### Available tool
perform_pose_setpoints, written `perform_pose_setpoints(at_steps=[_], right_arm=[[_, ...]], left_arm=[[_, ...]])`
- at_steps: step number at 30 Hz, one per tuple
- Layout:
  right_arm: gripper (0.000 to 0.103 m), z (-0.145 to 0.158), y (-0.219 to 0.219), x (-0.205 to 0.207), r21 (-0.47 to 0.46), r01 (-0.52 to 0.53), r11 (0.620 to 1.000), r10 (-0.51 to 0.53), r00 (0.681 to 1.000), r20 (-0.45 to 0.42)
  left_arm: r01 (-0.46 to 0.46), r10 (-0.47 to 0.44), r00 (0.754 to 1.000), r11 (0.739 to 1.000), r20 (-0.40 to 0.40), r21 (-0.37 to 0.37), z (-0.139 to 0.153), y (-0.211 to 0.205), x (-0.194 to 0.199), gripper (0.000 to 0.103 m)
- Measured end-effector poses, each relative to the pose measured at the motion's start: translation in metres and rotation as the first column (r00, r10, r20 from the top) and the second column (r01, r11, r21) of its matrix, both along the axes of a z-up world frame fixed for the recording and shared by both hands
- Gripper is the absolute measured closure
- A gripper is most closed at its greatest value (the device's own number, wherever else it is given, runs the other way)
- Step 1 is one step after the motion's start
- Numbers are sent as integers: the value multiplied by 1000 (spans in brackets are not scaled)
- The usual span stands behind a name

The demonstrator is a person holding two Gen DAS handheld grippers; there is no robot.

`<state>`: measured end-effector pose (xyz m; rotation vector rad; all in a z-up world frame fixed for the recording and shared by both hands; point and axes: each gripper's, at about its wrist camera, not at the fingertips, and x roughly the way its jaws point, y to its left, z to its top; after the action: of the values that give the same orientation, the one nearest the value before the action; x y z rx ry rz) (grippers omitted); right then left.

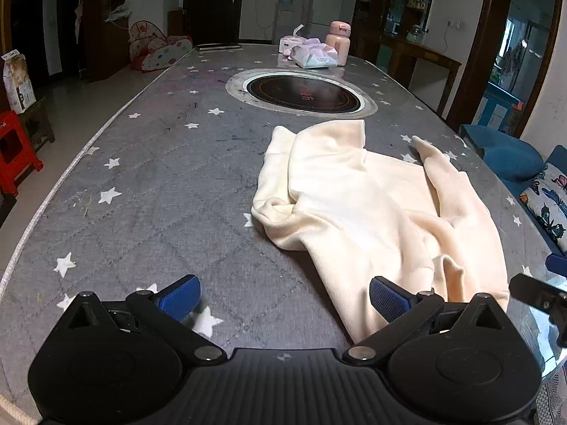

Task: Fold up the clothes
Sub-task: 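Move both grippers toward the crumpled cream sweatshirt on the table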

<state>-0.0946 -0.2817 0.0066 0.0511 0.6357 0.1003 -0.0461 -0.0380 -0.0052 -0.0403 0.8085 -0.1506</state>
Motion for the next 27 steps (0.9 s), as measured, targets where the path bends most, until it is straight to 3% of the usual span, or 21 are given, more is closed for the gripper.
perform_pose_setpoints(at_steps=[4, 27], right_arm=[[0, 0, 3, -7, 0, -15, 1000, 15, 1000, -12], [0, 0, 21, -24, -36, -59, 998, 58, 998, -35]], left_arm=[[-9, 8, 1000, 999, 25, 54, 1, -4, -6, 0], [15, -16, 1000, 997, 17, 73, 0, -16, -19, 0]])
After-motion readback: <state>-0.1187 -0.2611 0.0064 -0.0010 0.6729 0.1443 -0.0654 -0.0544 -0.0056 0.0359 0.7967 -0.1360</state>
